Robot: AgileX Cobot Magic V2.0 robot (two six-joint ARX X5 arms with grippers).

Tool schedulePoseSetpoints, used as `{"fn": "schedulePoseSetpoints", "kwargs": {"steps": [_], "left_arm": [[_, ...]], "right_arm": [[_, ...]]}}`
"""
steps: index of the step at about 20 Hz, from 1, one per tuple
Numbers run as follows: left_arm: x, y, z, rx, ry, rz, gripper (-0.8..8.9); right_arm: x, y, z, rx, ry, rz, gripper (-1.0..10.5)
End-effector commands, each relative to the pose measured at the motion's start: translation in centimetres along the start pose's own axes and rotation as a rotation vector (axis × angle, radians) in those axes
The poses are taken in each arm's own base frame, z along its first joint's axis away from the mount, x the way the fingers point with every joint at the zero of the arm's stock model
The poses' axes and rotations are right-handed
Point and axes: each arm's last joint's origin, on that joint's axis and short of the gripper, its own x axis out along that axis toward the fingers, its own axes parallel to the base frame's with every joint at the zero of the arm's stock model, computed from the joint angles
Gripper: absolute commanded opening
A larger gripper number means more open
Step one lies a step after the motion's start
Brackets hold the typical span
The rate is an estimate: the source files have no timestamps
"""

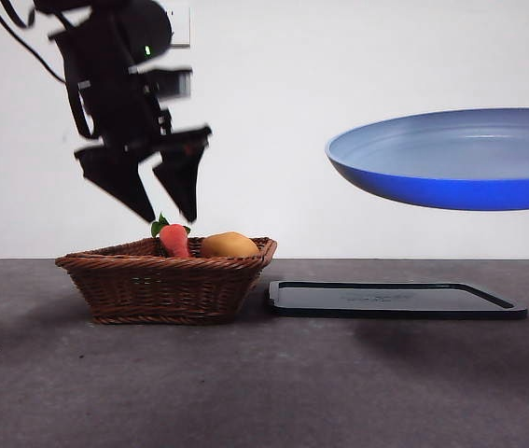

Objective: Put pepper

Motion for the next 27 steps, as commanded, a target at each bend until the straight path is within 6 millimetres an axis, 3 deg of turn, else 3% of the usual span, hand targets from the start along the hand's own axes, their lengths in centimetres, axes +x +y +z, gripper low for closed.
{"fn": "schedulePoseSetpoints", "kwargs": {"steps": [1, 5, 9, 17, 27], "left_arm": [[2.1, -0.2, 0.1, 0.020, 0.024, -0.003, 3.48], [5.0, -0.2, -0.7, 0.020, 0.088, -0.012, 3.48], [6.5, -0.2, -1.3, 0.019, 0.132, -0.006, 3.48], [6.5, -0.2, -1.4, 0.016, 0.145, 0.006, 1.72], [5.7, -0.3, -1.3, -0.012, 0.151, 0.005, 1.24]], "right_arm": [[-0.3, 0.1, 0.5, 0.006, -0.023, 0.003, 0.1], [-0.3, 0.1, 0.5, 0.005, -0.023, 0.003, 0.1], [-0.3, 0.1, 0.5, 0.005, -0.023, 0.003, 0.1], [-0.3, 0.1, 0.6, -0.001, -0.031, 0.003, 0.1], [-0.3, 0.1, 0.6, -0.003, -0.034, 0.002, 0.1]]}}
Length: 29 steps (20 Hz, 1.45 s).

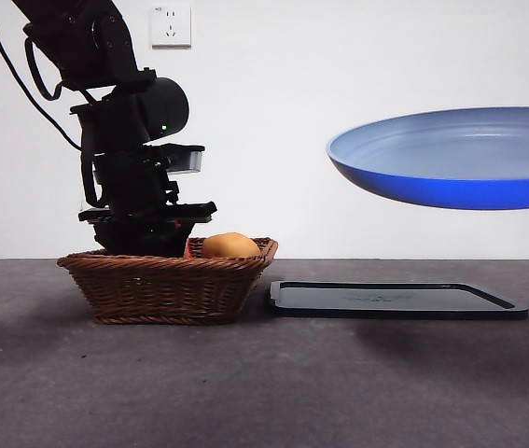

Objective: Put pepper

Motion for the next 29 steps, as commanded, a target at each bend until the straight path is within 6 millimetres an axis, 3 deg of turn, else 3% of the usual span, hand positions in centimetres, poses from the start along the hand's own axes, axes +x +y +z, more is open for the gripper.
{"fn": "schedulePoseSetpoints", "kwargs": {"steps": [1, 8, 12, 14, 20, 24, 29], "left_arm": [[-0.7, -0.3, 0.6, -0.012, -0.020, -0.003, 1.24], [-7.2, -0.9, 1.0, -0.018, -0.150, -0.092, 1.24], [-10.7, -2.9, 0.8, 0.006, -0.207, -0.334, 1.24], [-11.4, -4.4, 0.7, 0.045, -0.211, -0.426, 1.24], [-10.9, -10.2, 0.4, 0.184, -0.185, -0.497, 1.24], [-9.2, -12.8, 0.2, 0.246, -0.165, -0.355, 1.25], [-6.5, -14.1, 0.1, 0.266, -0.117, -0.351, 1.26]], "right_arm": [[-0.3, 0.1, 0.5, -0.001, -0.027, 0.004, 0.1], [0.4, -0.2, 1.0, 0.059, -0.029, 0.005, 0.1], [3.2, -0.7, 1.9, 0.138, 0.035, 0.024, 0.1], [5.2, -0.9, 2.3, 0.178, 0.081, 0.076, 0.1], [9.8, -0.1, 2.8, 0.230, 0.180, 0.133, 0.1], [10.1, 0.5, 2.7, 0.216, 0.184, 0.144, 0.1], [10.0, 0.5, 2.7, 0.218, 0.187, 0.166, 0.1]]}}
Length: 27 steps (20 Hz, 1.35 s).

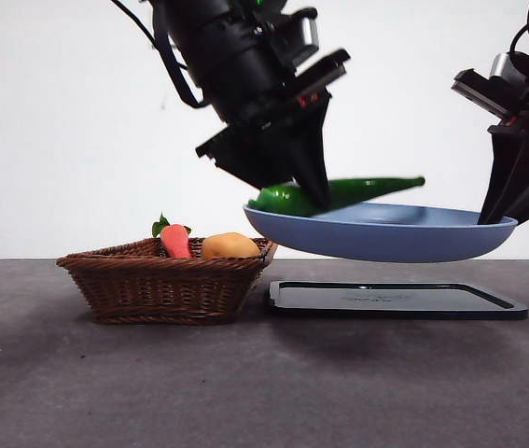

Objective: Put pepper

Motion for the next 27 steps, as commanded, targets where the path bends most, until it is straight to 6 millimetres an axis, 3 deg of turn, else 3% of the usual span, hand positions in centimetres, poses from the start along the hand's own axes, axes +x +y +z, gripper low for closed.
{"fn": "schedulePoseSetpoints", "kwargs": {"steps": [1, 3, 7, 12, 21, 27], "left_arm": [[1.7, -0.2, 0.2, 0.017, 0.021, -0.008, 1.26], [2.0, -0.2, 0.2, 0.008, 0.025, -0.008, 1.32], [2.0, -0.3, 0.2, 0.002, 0.030, -0.011, 2.36], [0.8, -0.7, 0.3, -0.001, 0.018, -0.023, 2.36], [-8.3, -2.6, 0.2, 0.046, -0.126, -0.017, 2.34], [-13.4, -3.4, -0.7, 0.102, -0.219, 0.003, 2.32]], "right_arm": [[-0.1, 0.3, 0.5, -0.002, -0.011, 0.016, 0.1], [-0.1, 0.3, 0.5, -0.002, -0.010, 0.016, 0.1], [-0.1, 0.3, 0.4, -0.004, -0.008, 0.015, 0.1], [-0.1, 0.3, 0.4, -0.001, -0.002, 0.013, 0.1], [-0.4, -0.2, 1.2, 0.047, -0.076, 0.012, 0.1], [-0.6, -2.6, 5.2, 0.143, -0.148, -0.015, 0.1]]}}
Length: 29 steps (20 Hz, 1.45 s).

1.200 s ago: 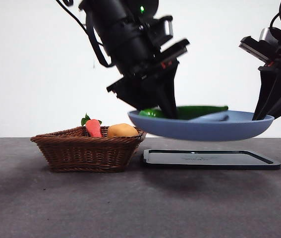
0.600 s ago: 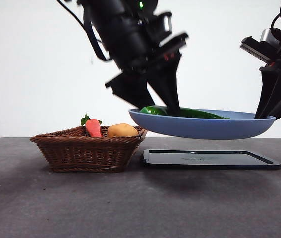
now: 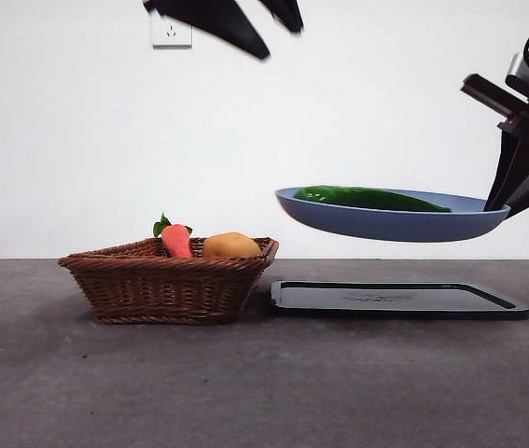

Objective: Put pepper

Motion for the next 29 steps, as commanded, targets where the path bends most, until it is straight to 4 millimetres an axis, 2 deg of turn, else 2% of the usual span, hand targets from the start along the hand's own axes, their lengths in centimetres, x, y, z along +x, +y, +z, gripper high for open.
{"fn": "schedulePoseSetpoints", "kwargs": {"steps": [1, 5, 8, 12, 17, 21, 25, 27, 29], "left_arm": [[-0.7, -0.1, 0.3, 0.021, -0.013, 0.004, 2.32], [-1.0, -0.2, 0.1, 0.016, 0.005, 0.003, 2.32], [-1.0, -0.2, 0.1, 0.016, 0.002, 0.002, 2.32], [-1.0, -0.2, 0.1, 0.012, 0.003, 0.001, 2.32], [-1.0, -0.2, 0.1, 0.012, 0.002, 0.002, 2.32], [-1.0, -0.2, 0.1, 0.009, 0.002, 0.002, 2.32], [-1.0, -0.2, 0.1, 0.009, 0.003, 0.002, 2.32], [-1.0, -0.2, 0.1, 0.009, 0.003, 0.002, 2.32], [-1.0, -0.2, 0.1, 0.010, 0.002, 0.002, 2.32]], "right_arm": [[0.9, -0.3, 2.4, 0.036, -0.018, -0.002, 0.1], [3.7, -1.5, 5.6, 0.076, -0.001, -0.038, 0.1], [6.1, -2.5, 7.1, 0.095, 0.026, -0.052, 0.1], [8.0, -3.7, 8.1, 0.108, 0.033, -0.068, 0.1], [9.3, -4.7, 8.0, 0.123, 0.048, -0.093, 0.1], [9.5, -4.8, 8.0, 0.112, 0.051, -0.092, 0.2], [9.2, -4.7, 8.0, 0.111, 0.050, -0.091, 1.8], [7.8, -4.3, 8.2, 0.088, 0.035, -0.091, 1.8], [5.4, -3.3, 8.3, 0.037, 0.005, -0.085, 1.8]]}}
